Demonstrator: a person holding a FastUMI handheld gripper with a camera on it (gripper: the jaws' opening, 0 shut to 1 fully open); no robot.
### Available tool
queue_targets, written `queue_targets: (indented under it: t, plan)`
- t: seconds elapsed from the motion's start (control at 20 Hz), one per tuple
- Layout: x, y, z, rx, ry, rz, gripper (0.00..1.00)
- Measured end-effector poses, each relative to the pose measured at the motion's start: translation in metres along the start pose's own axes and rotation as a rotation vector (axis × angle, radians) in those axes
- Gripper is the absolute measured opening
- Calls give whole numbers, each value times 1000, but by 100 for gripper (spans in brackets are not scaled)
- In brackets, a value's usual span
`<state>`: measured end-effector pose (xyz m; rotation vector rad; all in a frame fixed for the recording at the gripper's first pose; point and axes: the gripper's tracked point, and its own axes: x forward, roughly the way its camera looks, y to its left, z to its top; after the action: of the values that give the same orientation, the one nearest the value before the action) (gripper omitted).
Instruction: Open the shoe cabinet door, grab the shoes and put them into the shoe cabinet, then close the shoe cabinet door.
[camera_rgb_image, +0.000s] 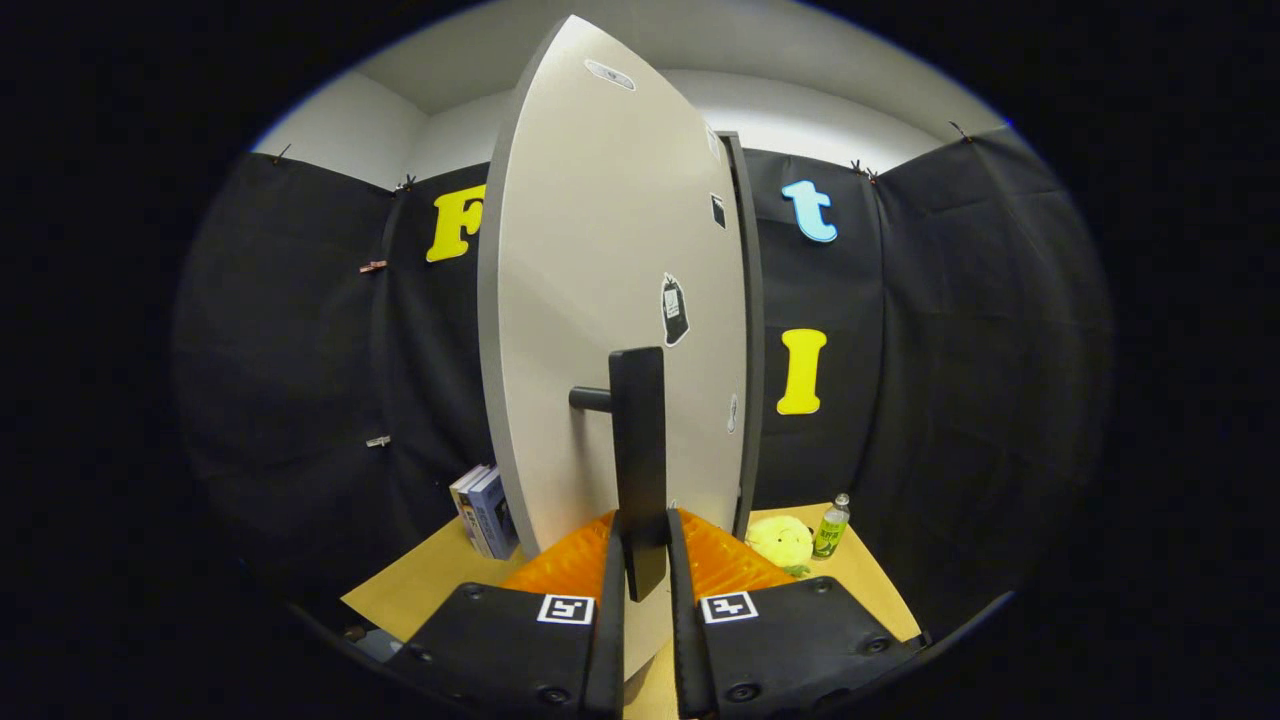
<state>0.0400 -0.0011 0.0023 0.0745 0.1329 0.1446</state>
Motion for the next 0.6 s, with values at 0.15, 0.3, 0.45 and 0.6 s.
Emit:
queue_targets:
  t: [0.15, 0.3, 0.45, 0.6]
  plan:
    - [0, -13, 1, 8, -3, -35, 24]
    - [-1, -30, 4, 14, -3, -73, 24]
    - [0, -49, 6, 42, 0, -95, 22]
    - [-6, -64, 4, 73, 15, -74, 19]
